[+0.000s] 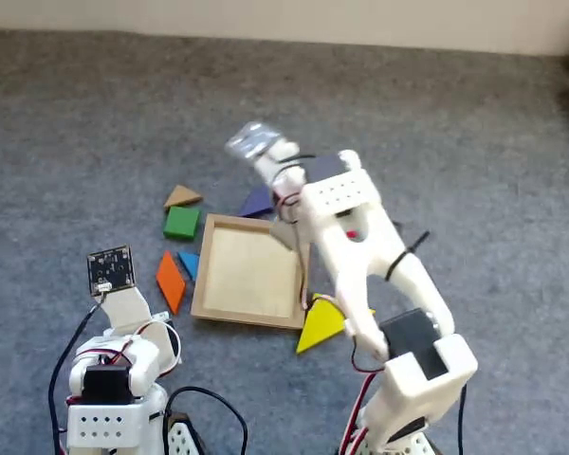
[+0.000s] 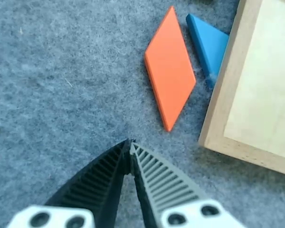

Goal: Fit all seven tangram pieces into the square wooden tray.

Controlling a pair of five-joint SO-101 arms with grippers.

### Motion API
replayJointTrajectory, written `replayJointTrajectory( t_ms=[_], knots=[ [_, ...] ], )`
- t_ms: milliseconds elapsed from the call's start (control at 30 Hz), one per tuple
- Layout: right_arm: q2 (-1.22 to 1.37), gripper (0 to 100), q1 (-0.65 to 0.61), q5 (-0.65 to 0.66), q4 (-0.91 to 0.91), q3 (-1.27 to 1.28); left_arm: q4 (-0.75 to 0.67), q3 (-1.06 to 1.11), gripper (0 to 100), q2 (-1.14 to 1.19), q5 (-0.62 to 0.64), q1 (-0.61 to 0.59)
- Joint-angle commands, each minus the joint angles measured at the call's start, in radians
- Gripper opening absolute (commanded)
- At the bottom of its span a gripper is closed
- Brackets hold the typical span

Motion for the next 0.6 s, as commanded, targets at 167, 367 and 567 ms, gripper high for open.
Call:
replayJointTrajectory(
  t_ms=[167,367,567],
  knots=[
    [-0.071,18.1,-0.154,0.166,0.002,-0.013,0.006,0.021,1,-0.051,-0.005,-0.012],
    [-0.071,18.1,-0.232,0.272,-0.068,0.082,0.006,0.021,1,-0.051,-0.005,-0.012],
    [-0.071,18.1,-0.232,0.31,-0.338,0.265,0.006,0.021,1,-0.051,-0.005,-0.012]
  ],
)
